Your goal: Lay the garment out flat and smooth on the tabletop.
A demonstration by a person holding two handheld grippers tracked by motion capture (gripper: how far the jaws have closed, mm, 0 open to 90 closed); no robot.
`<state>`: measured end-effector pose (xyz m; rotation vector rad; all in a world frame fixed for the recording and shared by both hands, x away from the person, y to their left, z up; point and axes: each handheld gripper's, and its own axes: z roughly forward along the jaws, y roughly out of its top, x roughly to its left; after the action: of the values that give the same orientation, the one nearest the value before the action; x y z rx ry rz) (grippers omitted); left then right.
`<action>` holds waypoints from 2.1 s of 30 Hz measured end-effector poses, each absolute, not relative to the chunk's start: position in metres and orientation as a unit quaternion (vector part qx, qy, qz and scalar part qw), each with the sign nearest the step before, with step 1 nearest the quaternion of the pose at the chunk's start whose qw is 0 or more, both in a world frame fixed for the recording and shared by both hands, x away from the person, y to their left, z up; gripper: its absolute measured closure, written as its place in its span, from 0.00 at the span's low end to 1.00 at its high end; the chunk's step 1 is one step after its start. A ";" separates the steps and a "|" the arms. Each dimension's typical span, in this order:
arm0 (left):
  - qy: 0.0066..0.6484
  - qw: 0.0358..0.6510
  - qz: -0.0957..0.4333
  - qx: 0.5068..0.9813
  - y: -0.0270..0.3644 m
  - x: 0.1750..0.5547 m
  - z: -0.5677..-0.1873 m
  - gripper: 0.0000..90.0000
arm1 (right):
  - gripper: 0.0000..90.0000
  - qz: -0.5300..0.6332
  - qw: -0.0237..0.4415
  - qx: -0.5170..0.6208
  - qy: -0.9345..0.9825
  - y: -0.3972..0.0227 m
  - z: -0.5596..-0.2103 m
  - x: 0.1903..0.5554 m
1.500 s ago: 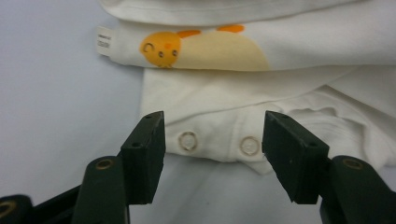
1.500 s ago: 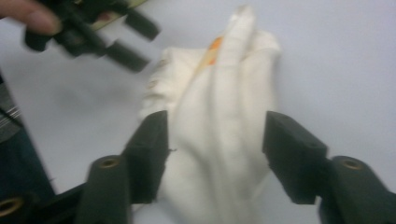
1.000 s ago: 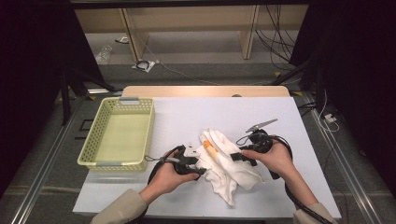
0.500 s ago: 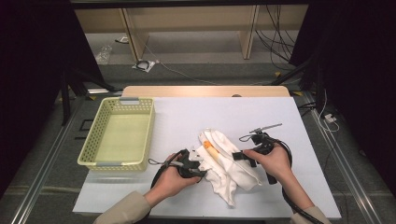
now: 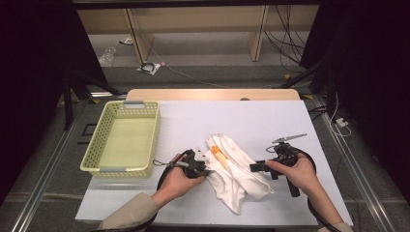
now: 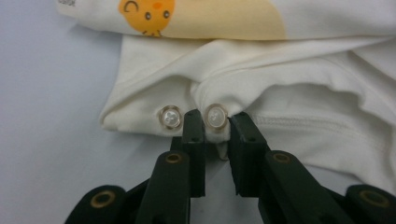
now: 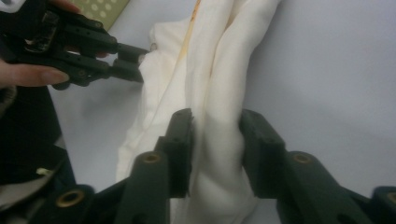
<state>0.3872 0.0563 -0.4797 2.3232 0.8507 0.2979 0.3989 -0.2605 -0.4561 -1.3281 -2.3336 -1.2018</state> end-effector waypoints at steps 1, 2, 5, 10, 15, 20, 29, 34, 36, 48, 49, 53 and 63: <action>0.326 0.320 0.115 0.882 0.057 0.389 -0.480 0.86 | 0.83 -0.408 0.112 -0.462 -0.779 -0.261 -0.457 0.398; 0.328 0.319 0.118 0.881 0.057 0.393 -0.479 0.86 | 0.85 -0.409 0.117 -0.467 -0.775 -0.260 -0.457 0.397; 0.333 0.322 0.122 0.878 0.057 0.400 -0.476 0.86 | 0.87 -0.403 0.126 -0.480 -0.769 -0.255 -0.455 0.390; 0.333 0.327 0.133 0.874 0.048 0.413 -0.472 0.86 | 0.88 -0.391 0.129 -0.491 -0.768 -0.241 -0.446 0.371; 0.312 0.326 0.147 0.880 0.027 0.418 -0.469 0.86 | 0.88 -0.383 0.117 -0.493 -0.773 -0.235 -0.442 0.354; 0.295 0.331 0.158 0.882 0.010 0.420 -0.469 0.85 | 0.81 -0.376 0.088 -0.495 -0.779 -0.236 -0.440 0.344; 0.313 0.332 0.173 0.873 0.026 0.407 -0.459 0.45 | 0.60 -0.401 -0.014 -0.464 -0.790 -0.253 -0.427 0.356; 0.303 0.345 0.130 0.879 0.033 0.378 -0.451 0.43 | 0.59 -0.381 -0.051 -0.463 -0.798 -0.255 -0.431 0.385; 0.286 0.346 0.101 0.888 0.031 0.363 -0.451 0.44 | 0.58 -0.371 -0.055 -0.466 -0.802 -0.255 -0.435 0.398; 0.175 0.311 0.063 0.932 0.002 0.316 -0.475 0.68 | 0.57 -0.328 -0.066 -0.468 -0.818 -0.238 -0.453 0.443; 0.174 0.309 0.068 0.933 0.000 0.315 -0.475 0.71 | 0.57 -0.323 -0.068 -0.470 -0.819 -0.238 -0.455 0.445; 0.167 0.306 0.079 0.934 -0.002 0.312 -0.475 0.90 | 0.61 -0.307 -0.059 -0.471 -0.825 -0.233 -0.468 0.453; 0.188 0.304 0.096 0.929 0.013 0.323 -0.469 0.95 | 0.95 -0.307 -0.050 -0.476 -0.823 -0.234 -0.469 0.444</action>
<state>0.3230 0.0127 -0.4690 2.4609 0.4978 0.2534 0.4444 -0.2342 -0.4693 -1.5435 -2.6713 -0.9950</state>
